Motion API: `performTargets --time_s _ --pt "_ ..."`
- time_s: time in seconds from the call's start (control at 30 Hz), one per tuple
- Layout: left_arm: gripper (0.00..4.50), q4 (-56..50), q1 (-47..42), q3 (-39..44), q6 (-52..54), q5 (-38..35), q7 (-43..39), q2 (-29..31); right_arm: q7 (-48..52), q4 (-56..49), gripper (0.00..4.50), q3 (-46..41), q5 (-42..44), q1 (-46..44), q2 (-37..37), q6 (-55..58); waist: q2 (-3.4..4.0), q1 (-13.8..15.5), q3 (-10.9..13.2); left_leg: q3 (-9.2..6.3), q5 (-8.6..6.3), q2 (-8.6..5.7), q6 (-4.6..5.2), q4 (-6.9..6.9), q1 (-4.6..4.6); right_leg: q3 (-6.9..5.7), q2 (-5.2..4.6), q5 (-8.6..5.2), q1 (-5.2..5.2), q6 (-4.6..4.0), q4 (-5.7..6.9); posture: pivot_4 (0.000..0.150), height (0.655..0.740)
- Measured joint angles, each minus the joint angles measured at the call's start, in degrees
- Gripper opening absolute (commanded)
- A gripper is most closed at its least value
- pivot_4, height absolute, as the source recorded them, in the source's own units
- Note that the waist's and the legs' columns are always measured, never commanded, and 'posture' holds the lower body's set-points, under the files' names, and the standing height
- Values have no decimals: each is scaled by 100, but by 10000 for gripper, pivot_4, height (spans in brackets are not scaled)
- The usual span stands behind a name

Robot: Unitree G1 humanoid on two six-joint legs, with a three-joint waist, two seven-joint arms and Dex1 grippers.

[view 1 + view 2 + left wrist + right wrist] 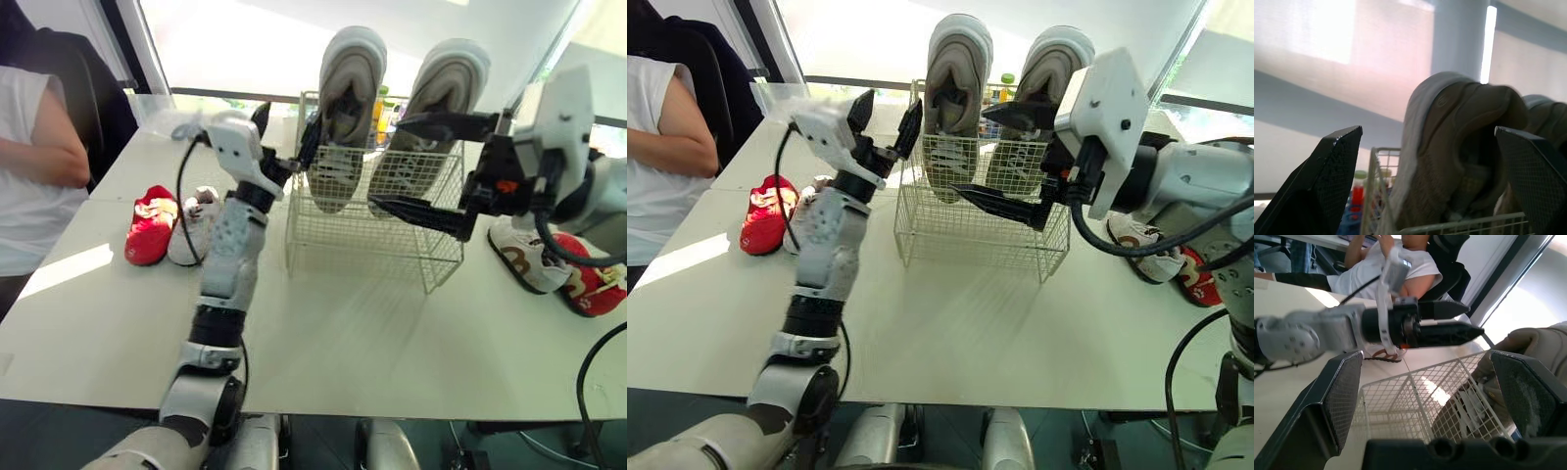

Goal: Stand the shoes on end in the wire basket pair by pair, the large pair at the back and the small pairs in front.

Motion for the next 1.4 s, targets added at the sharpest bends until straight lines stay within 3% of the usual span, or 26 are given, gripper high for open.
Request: performTargets --time_s 0.2,0.23,0.33,0.4,0.7,1.33,1.4 --pt "44696 -1004 28 560 2579 -1866 -731 1578 -90 451 45000 -583 -585 741 -64 4 2 -5 1 -1 5 -2 -8 -1 5 -1 11 0 -3 1 12 1500 7400" --pt "44696 -1043 31 654 3129 -2307 -1056 2099 -272 581 45000 -757 -852 962 -113 15 1 -4 1 -1 6 -1 -11 -1 5 -2 16 0 -4 1 13 1500 7400" --pt "44696 -1063 43 931 4024 -2978 -1783 3043 -692 1101 45000 -1257 -1414 1451 -201 144 2 18 1 8 10 -3 -18 -2 5 -3 18 -1 -2 0 8 1500 7400" --pt "44696 -1095 27 995 4328 -3222 -2157 3290 -867 1379 45000 -1537 -1690 1755 -199 215 4 33 1 10 12 -4 -21 -3 5 -6 18 -1 4 -1 3 1500 7400" --pt "44696 -1272 110 516 4672 -3287 -3262 3562 -774 2722 45000 -1777 -2429 3072 32 316 5 -1 2 9 17 -2 -30 -9 10 -6 26 -1 4 -1 2 1500 7400" --pt "44696 -1623 280 400 4488 -2752 -3222 3393 -434 4974 45000 -925 -3276 2388 575 -363 9 -23 5 2 18 0 -31 -10 12 -1 29 -1 3 -3 3 1500 7400" --pt "45000 -1642 281 400 4477 -2710 -3212 3393 -385 5066 39601 -827 -3332 2351 630 -389 9 -35 5 2 18 0 -31 -10 12 -1 29 -1 3 -3 4 1500 7400"
